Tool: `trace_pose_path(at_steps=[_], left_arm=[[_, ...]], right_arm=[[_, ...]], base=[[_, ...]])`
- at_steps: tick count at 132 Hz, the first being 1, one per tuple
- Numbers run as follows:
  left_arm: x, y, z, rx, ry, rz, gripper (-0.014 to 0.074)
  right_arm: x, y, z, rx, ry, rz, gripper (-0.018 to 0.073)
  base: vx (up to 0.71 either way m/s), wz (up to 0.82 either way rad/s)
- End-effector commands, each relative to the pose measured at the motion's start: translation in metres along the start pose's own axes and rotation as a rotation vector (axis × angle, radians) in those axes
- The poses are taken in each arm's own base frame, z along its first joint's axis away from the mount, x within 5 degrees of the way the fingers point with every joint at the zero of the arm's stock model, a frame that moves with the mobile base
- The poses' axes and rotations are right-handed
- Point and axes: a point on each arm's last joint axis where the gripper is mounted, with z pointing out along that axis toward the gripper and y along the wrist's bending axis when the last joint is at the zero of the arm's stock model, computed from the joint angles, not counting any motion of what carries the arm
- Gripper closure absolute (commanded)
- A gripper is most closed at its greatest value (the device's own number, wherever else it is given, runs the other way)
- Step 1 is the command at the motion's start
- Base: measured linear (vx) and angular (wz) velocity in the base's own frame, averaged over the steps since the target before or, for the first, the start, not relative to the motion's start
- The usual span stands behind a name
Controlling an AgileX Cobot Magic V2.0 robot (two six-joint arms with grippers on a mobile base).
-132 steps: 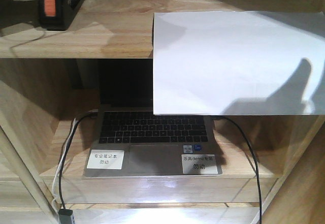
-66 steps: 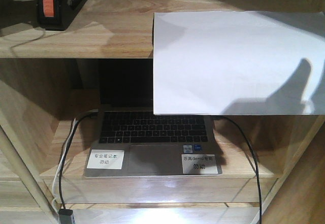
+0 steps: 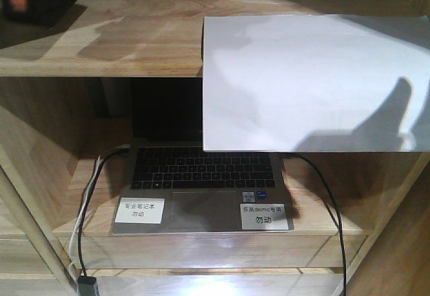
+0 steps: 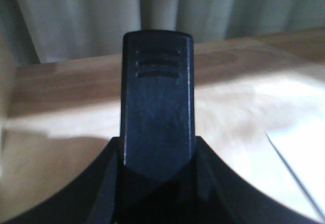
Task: Grab stapler and paper to desk for stapling
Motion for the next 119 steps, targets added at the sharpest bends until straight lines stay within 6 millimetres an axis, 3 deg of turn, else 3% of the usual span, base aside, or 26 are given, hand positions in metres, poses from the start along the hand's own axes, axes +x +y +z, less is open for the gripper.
trace_pose_path(at_steps=[1, 76, 119], left_arm=[[-0.003, 0.003, -0.039, 0.078, -0.219, 0.013, 0.0603], [0.128, 0.032, -0.134, 0.193, -0.408, 0.088, 0.0603], [0.191, 0.045, -0.158, 0.206, -0.448, 0.074, 0.0603]], right_arm=[[-0.012, 0.0, -0.001, -0.001, -0.086, -0.011, 0.0327], [-0.012, 0.0, -0.001, -0.001, -0.085, -0.011, 0.0327], [-0.012, 0.0, -0.001, -0.001, -0.085, -0.011, 0.0327]], base=[[0.0, 0.0], [0.0, 0.0], [0.0, 0.0]])
